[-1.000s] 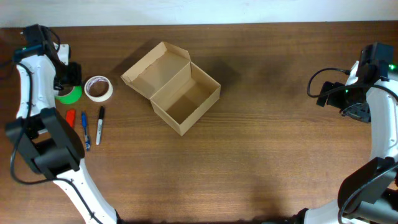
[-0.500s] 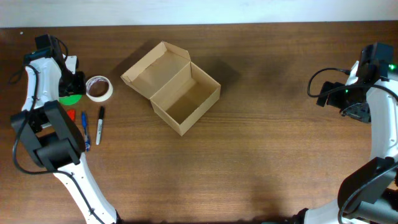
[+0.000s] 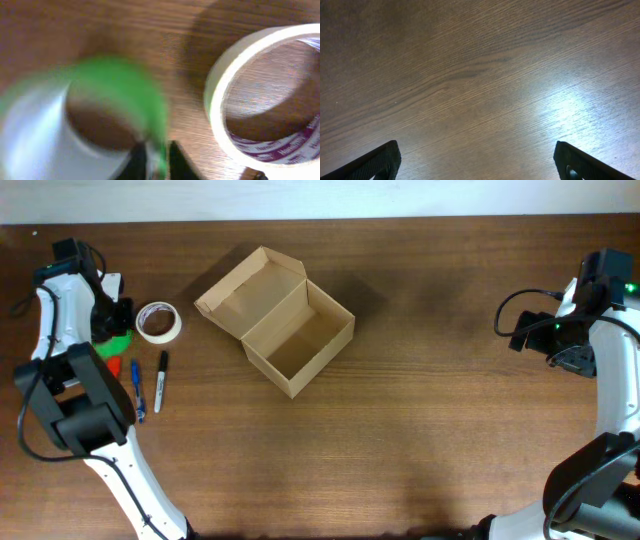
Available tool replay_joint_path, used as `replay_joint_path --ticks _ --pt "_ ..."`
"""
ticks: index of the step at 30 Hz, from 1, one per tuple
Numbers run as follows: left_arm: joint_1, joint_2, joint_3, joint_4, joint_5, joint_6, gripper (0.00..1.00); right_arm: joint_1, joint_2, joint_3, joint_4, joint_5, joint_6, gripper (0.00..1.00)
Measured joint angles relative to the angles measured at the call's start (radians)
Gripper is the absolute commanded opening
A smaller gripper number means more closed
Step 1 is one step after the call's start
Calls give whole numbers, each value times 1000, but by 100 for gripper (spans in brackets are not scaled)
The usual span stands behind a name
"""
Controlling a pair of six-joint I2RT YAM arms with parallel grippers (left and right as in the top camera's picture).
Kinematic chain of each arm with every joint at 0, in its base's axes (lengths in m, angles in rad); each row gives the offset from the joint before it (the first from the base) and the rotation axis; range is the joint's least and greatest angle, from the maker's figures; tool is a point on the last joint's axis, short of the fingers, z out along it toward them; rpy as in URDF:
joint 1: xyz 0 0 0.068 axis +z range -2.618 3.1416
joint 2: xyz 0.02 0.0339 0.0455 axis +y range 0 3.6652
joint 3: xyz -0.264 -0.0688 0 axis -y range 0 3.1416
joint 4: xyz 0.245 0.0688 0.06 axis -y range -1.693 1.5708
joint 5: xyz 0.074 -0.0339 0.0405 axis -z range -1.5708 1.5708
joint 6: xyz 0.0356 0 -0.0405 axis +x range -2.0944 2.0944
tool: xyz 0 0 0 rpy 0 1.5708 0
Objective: Pack container
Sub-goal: 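Reach the left gripper to the green tape roll and grasp it, then carry the green tape with the left gripper and lower into box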
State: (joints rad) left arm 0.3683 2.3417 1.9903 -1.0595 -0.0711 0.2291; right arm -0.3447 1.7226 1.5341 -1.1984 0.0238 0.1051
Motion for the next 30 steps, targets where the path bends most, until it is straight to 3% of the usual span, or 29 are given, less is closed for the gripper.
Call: replay_joint_path --ticks 8,15,24,30 --pt "14 0 5 -56 0 -10 2 0 0 0 0 0 0 99" --pt "14 17 103 -217 1 -21 2 0 0 0 0 0 0 99" --pt "-38 24 663 -584 9 -66 1 0 0 0 0 0 0 99" --pt "-213 -17 905 -621 129 -40 2 0 0 0 0 0 1 99"
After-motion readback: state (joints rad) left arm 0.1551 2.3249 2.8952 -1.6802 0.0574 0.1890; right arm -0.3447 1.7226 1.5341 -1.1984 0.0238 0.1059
